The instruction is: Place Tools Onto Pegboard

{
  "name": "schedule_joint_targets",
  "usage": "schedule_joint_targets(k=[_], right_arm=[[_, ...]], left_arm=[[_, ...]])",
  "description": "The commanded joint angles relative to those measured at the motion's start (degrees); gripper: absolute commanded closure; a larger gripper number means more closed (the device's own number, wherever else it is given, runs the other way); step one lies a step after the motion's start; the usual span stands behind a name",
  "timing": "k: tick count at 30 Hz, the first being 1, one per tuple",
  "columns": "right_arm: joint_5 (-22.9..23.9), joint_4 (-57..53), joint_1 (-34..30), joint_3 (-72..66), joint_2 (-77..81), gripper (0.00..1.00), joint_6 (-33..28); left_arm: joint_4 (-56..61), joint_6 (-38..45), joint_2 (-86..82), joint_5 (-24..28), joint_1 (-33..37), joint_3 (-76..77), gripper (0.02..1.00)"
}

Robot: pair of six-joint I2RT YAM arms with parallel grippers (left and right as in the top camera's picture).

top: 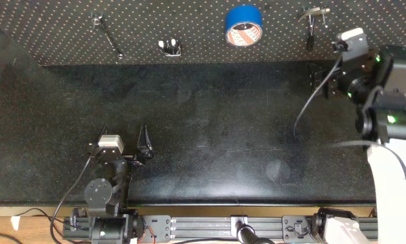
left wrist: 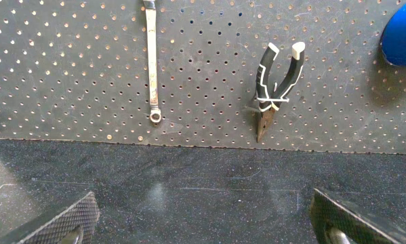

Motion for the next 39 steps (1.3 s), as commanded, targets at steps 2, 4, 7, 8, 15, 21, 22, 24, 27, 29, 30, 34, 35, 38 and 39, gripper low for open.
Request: schedule_joint_targets(k=[2,4,7,8,15,21,22,24,27,29,30,34,35,38,39], right_arm=[[-0.9,0.1,0.4,-0.1,-8.7,0.029,0.4],[-0.1,0.1,0.4,-0.1,-10.7,0.029,-0.2],[6.3,-1.8,0.4,-0.1,-17.6,0.027,-2.6],[6.3,-1.9,0.4,-0.1,-19.5,0.027,-2.6],[5.6,-7.9,0.4,-5.7,-37.2,0.027,6.7],[5.5,11.3,1.5,-29.8,-52.1,0.027,16.1],[5.6,13.4,2.3,-32.4,-54.1,0.027,16.1],[7.0,15.8,4.1,-37.0,-58.1,0.027,16.1],[11.1,20.1,6.8,-42.8,-62.0,0.025,16.1],[13.0,21.8,8.0,-44.9,-62.9,0.027,16.1],[13.3,21.9,8.6,-45.9,-63.4,0.025,15.9],[13.4,22.4,10.5,-52.0,-66.2,0.025,12.4],[13.8,23.2,10.5,-53.5,-67.1,0.025,12.4],[17.9,26.9,11.0,-57.4,-68.4,0.025,12.9],[19.4,27.6,11.5,-58.0,-68.4,0.025,12.9]], left_arm=[[-0.2,0.5,-0.4,0.8,0.2,-0.2,0.023],[-0.3,0.5,-0.4,0.8,0.2,-0.2,0.023],[-0.2,0.5,-0.4,0.8,0.2,-0.2,0.023],[-0.2,0.5,-0.4,0.8,0.2,-0.2,0.023],[-0.2,0.5,-0.4,0.8,0.2,-0.2,0.023],[-0.2,0.5,-0.4,0.8,0.2,-0.2,0.023],[-0.2,0.5,-0.4,0.8,0.2,-0.2,0.023],[-0.2,0.5,-0.4,0.8,0.2,-0.2,0.023],[-0.3,0.5,-0.4,0.8,0.2,-0.2,0.023],[-0.2,0.5,-0.4,0.8,0.2,-0.2,0.023],[-0.3,0.5,-0.4,0.8,0.2,-0.2,0.023],[-0.2,0.5,-0.4,0.8,0.2,-0.2,0.023],[-0.2,0.5,-0.4,0.8,0.2,-0.2,0.023],[-0.2,0.5,-0.4,0.8,0.2,-0.2,0.023],[-0.2,0.5,-0.4,0.8,0.2,-0.2,0.023]])
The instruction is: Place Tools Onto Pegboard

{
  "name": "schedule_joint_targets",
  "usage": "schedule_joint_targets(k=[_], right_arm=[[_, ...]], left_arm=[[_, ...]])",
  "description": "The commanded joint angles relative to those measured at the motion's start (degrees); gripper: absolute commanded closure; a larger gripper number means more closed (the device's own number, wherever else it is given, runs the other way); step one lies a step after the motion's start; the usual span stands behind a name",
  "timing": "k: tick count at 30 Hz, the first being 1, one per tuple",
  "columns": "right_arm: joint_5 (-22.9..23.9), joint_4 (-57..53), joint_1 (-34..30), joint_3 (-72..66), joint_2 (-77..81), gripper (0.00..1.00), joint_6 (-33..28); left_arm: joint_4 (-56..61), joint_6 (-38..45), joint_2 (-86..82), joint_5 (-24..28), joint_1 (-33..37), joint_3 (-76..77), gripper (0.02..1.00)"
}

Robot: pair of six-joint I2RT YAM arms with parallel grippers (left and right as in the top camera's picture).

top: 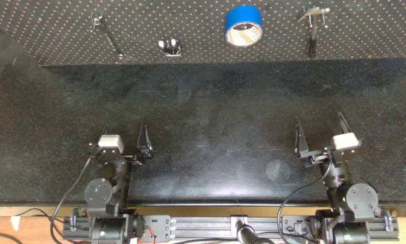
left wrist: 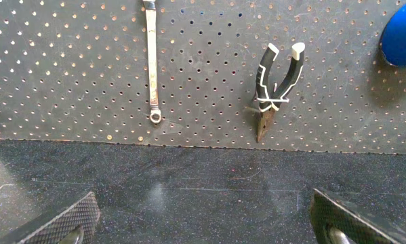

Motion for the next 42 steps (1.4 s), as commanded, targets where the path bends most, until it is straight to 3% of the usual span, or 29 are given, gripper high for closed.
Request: schedule_joint_targets(k=[1,3,4,5,6,13,16,42], right_arm=[[7.0,3.3,1.6,-3.0,-1.0,0.027,-0.4],[8.2,2.8,1.6,-3.0,-1.0,0.025,-0.2],[10.3,1.6,1.6,-3.0,-1.0,0.025,2.8],[14.3,-2.0,1.6,-3.0,-1.0,0.023,10.0],[15.4,-3.5,1.6,-3.0,-1.0,0.025,12.2],[15.5,-3.9,1.6,-3.0,-0.9,0.025,11.6],[9.3,-4.5,1.6,-3.0,0.8,0.025,2.3],[9.4,-4.5,1.6,-3.0,2.3,0.025,2.1]], left_arm=[[-0.2,0.5,-0.4,0.8,0.2,-0.2,0.023],[-0.2,0.5,-0.4,0.8,0.2,-0.2,0.023],[-0.2,0.5,-0.4,0.8,0.2,-0.2,0.023],[-0.2,0.5,-0.4,0.8,0.2,-0.2,0.02],[-0.2,0.5,-0.4,0.8,0.2,-0.2,0.023],[-0.2,0.5,-0.4,0.8,0.2,-0.2,0.023],[-0.2,0.5,-0.4,0.8,0.2,-0.2,0.023],[-0.2,0.5,-0.4,0.8,0.2,-0.2,0.023]])
